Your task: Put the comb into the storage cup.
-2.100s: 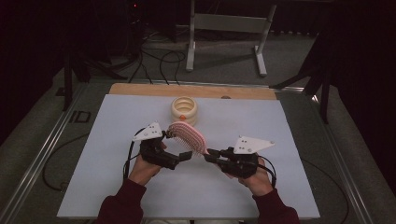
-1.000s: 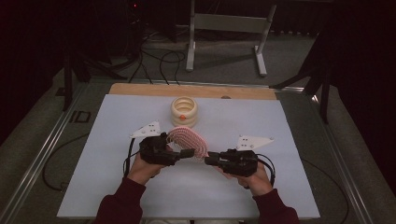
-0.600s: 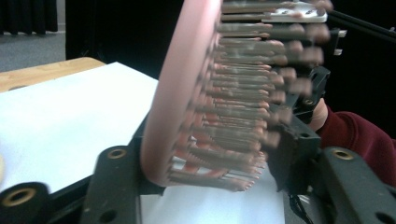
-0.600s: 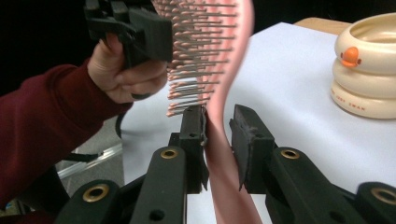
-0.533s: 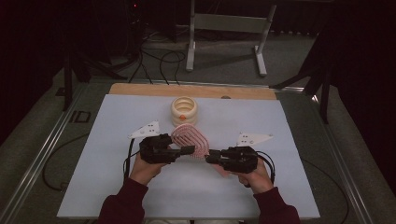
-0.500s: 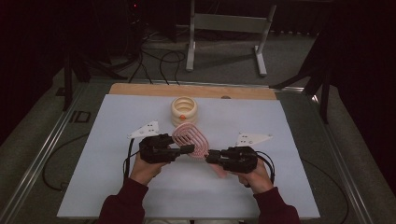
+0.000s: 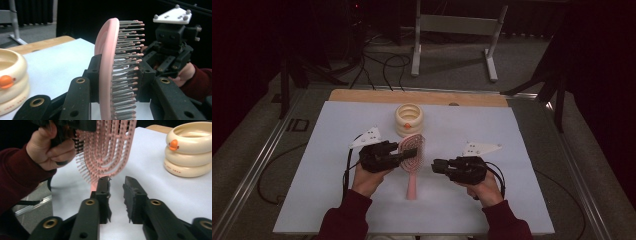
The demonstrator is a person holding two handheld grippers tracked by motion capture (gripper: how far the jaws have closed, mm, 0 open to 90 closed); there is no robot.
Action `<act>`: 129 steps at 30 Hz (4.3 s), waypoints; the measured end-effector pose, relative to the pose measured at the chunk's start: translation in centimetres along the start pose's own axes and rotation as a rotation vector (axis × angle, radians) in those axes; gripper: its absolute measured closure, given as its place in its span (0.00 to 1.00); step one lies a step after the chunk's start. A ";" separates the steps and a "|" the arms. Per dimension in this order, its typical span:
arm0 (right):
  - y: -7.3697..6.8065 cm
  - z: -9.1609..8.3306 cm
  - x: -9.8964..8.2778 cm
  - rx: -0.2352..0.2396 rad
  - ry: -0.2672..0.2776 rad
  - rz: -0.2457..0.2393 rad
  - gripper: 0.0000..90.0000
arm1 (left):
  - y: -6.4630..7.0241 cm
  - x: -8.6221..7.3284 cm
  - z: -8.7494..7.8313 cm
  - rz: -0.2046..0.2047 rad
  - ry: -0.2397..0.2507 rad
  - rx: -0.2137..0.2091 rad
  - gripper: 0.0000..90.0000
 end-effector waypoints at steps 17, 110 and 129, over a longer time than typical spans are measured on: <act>-0.7 -0.6 -0.7 -0.095 -0.018 -0.095 0.67 | -0.4 1.0 -0.9 -0.012 0.048 0.038 0.73; 2.5 -8.9 -6.6 -0.561 0.137 -0.132 0.12 | -4.3 7.8 -1.6 0.107 0.076 0.273 0.73; 2.5 -8.8 -6.7 -0.548 0.148 -0.128 0.12 | -5.0 9.2 -0.5 0.124 0.064 0.301 0.73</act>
Point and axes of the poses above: each handheld gripper's, and its own axes: z roughly forward along the jaws, x roughly out of its top, y roughly to its right, the point moved 2 cm from there along z, roughly forward along the jaws, and after that the axes turned 12 degrees about y, right-handed, at the moved point
